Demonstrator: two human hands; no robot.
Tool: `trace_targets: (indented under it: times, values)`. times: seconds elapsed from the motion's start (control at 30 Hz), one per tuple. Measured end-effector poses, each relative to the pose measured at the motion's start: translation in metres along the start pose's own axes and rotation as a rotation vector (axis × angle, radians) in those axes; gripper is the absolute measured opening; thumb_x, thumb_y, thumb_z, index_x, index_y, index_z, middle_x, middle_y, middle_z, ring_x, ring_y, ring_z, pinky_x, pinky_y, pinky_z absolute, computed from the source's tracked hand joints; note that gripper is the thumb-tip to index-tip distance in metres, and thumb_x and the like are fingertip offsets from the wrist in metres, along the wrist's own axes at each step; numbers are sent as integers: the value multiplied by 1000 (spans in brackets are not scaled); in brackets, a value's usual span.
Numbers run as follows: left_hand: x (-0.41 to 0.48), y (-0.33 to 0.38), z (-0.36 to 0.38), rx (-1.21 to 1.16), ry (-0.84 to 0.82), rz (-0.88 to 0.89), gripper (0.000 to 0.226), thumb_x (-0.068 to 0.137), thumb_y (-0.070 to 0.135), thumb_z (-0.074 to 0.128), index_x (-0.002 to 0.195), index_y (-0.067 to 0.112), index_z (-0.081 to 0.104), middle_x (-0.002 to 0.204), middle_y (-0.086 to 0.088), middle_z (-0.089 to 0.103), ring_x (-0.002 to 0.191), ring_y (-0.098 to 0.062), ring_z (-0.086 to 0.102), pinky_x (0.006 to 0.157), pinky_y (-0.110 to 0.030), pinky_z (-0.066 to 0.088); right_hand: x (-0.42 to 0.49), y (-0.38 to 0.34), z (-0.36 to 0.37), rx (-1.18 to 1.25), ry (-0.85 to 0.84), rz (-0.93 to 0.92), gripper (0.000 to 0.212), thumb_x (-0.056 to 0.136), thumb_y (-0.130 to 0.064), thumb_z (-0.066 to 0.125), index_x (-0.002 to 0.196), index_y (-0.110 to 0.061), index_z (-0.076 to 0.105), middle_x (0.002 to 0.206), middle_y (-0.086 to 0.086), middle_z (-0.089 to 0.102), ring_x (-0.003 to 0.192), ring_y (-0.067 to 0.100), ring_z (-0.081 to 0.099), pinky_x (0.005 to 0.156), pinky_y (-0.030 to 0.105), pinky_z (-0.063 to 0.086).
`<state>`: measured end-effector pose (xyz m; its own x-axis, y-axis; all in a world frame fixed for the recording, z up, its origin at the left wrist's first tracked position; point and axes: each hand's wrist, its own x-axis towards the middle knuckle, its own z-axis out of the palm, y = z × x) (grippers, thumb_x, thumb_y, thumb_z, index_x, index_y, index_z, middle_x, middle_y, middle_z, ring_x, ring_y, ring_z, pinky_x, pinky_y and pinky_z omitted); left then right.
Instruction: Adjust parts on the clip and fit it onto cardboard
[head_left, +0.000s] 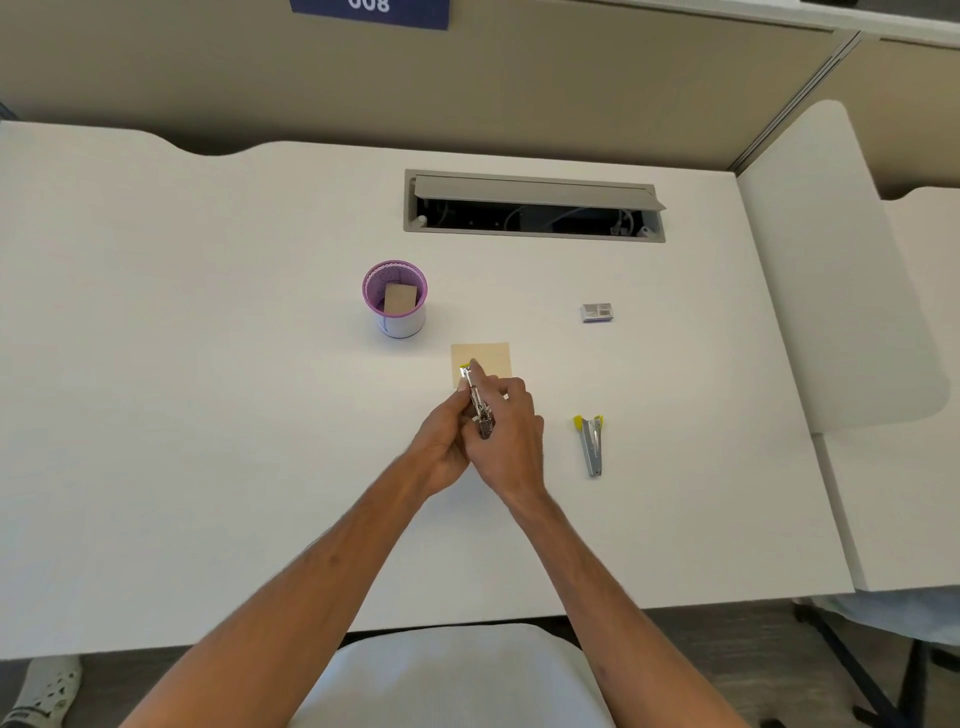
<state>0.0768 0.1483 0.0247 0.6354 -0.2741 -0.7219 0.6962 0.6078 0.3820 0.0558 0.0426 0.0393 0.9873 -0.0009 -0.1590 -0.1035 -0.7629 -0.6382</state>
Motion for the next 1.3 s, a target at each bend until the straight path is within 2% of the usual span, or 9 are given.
trace_targets:
  times: [0.1,0.23,0.37,0.43,0.57,0.97,1.03,1.17,1.3]
  values:
    - [-1,1,0,-3,-11,-13,43,117,42,48,133,10,72,120,-6,78,105,-19,79,90,-32,65,-4,4,-7,120,76,-39,61,91,-21,71,149,-38,58,122,-14,60,111,13,64,92,43,54]
    - [-1,-1,0,26,-7,15,47,118,41,46,145,7,66,121,-7,77,114,-26,75,108,-39,57,-12,17,-12,32,203,-138,24,95,-21,70,116,-30,63,109,-18,68,92,4,63,87,42,53]
    - [0,-5,-1,110,5,25,44,118,41,44,138,12,70,106,-4,79,89,-17,80,86,-31,63,-9,23,-12,-56,259,-189,9,101,-21,70,107,-28,68,105,-14,72,84,9,63,79,39,53]
    - [-1,-10,1,126,23,20,42,118,43,44,127,14,72,96,0,78,82,-14,78,77,-29,62,-5,24,-12,-69,262,-205,9,101,-20,69,108,-27,71,105,-12,73,85,13,65,80,39,53]
    - [-1,-17,2,143,31,30,42,117,45,45,128,14,71,101,-2,74,86,-17,69,83,-33,55,1,28,-11,-68,252,-227,12,99,-14,74,106,-21,81,107,-8,74,94,17,70,80,43,54]
    - [0,-17,1,130,20,20,42,117,45,44,121,16,73,100,1,79,82,-15,76,74,-30,61,-3,34,-17,22,288,-183,26,99,-6,70,113,-24,82,113,-12,73,91,15,73,77,46,56]
    - [2,-16,0,118,13,27,45,117,45,45,132,14,72,118,-1,80,94,-19,79,83,-33,63,-4,40,-21,51,290,-179,40,94,3,64,116,-25,81,112,-11,71,91,16,72,75,46,57]
    - [6,-15,-5,84,-47,44,49,118,42,43,149,11,65,143,-5,74,120,-25,77,115,-44,55,-14,56,-28,-13,230,-292,57,84,16,57,120,-25,73,115,-12,65,97,17,69,74,45,56]
    - [10,-10,-5,62,-60,63,49,118,42,42,152,12,61,146,-6,72,128,-26,74,112,-42,58,-29,73,-27,-211,114,-416,65,78,12,61,131,-25,61,126,-9,59,105,17,60,77,39,52]
